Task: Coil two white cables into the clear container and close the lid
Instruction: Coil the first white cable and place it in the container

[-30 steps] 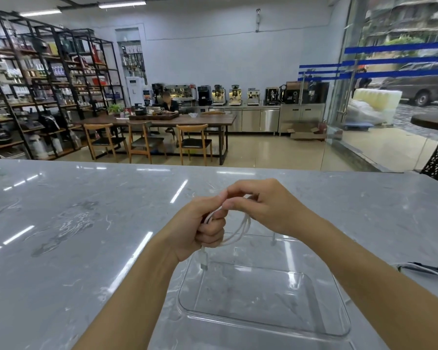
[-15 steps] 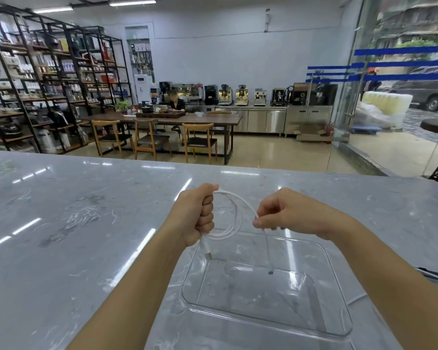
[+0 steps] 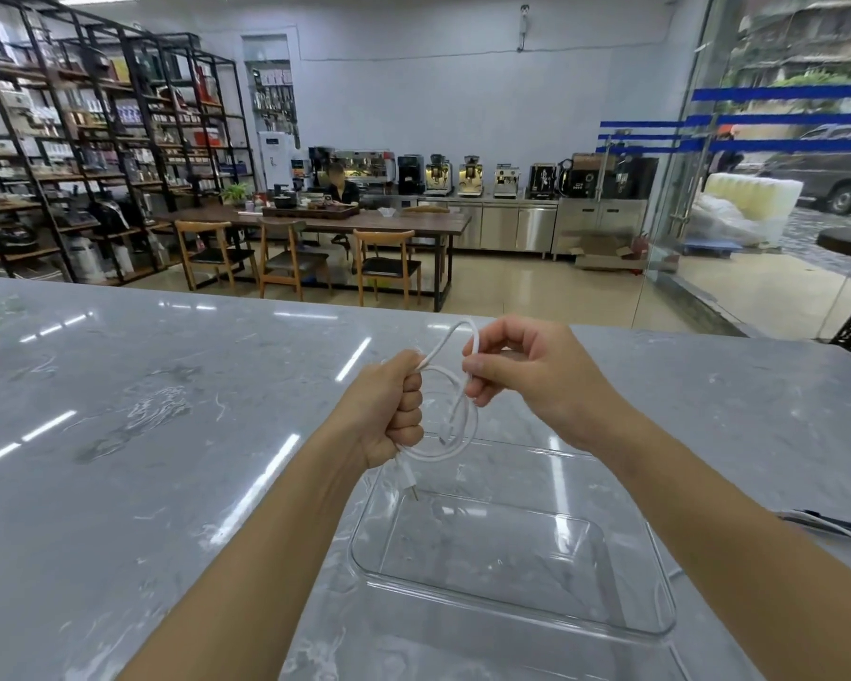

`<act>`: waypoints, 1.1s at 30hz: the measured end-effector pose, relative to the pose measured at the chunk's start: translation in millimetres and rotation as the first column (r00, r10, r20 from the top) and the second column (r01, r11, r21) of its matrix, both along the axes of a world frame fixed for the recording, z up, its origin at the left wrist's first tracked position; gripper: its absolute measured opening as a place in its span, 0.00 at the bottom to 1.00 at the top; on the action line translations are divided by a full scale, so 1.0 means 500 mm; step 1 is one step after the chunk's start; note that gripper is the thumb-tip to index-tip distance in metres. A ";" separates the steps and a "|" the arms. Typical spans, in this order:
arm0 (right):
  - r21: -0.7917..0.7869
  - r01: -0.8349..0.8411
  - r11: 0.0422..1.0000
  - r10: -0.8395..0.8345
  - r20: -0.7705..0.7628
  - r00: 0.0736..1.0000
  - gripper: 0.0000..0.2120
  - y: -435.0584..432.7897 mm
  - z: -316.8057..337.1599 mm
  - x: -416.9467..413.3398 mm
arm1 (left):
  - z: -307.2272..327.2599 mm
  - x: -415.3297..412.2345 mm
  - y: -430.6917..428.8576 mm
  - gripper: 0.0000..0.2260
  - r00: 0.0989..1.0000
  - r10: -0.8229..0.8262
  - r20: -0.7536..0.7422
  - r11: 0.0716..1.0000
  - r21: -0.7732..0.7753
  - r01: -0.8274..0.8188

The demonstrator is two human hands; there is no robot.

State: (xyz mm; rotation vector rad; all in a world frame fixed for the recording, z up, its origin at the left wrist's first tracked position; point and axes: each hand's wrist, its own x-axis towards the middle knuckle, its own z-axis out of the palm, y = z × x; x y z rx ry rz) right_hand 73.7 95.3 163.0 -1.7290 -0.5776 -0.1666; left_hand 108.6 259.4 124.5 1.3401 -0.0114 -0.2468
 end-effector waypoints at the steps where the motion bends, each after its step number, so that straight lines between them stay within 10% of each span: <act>1: -0.072 0.032 0.997 -0.029 0.039 0.999 0.07 0.006 -0.008 0.001 | -0.002 0.001 0.005 0.23 1.000 0.008 -0.008 1.000 -0.003 -0.008; 11: -0.218 0.296 0.930 -0.209 0.350 0.913 0.04 0.028 -0.062 -0.004 | -0.021 0.003 0.006 0.22 0.997 0.013 -0.077 0.999 -0.030 -0.016; 17: 0.173 0.222 0.960 -0.229 0.026 0.973 0.09 0.024 -0.083 0.000 | -0.018 0.004 0.002 0.21 0.995 -0.010 -0.098 1.000 -0.021 0.008; 24: -0.222 0.350 0.910 -0.303 0.219 0.927 0.09 0.017 -0.115 0.011 | -0.027 0.009 -0.002 0.20 0.992 -0.041 -0.121 0.996 -0.079 0.031; 29: -0.049 0.013 0.999 -0.024 -0.222 0.975 0.15 0.005 -0.127 0.022 | -0.020 0.003 -0.015 0.23 0.988 -0.100 -0.120 0.994 -0.061 0.093; 33: 0.026 -0.076 0.997 0.080 -0.229 0.970 0.17 -0.004 -0.140 0.023 | -0.015 0.001 -0.017 0.22 0.983 -0.124 -0.132 0.992 -0.053 0.118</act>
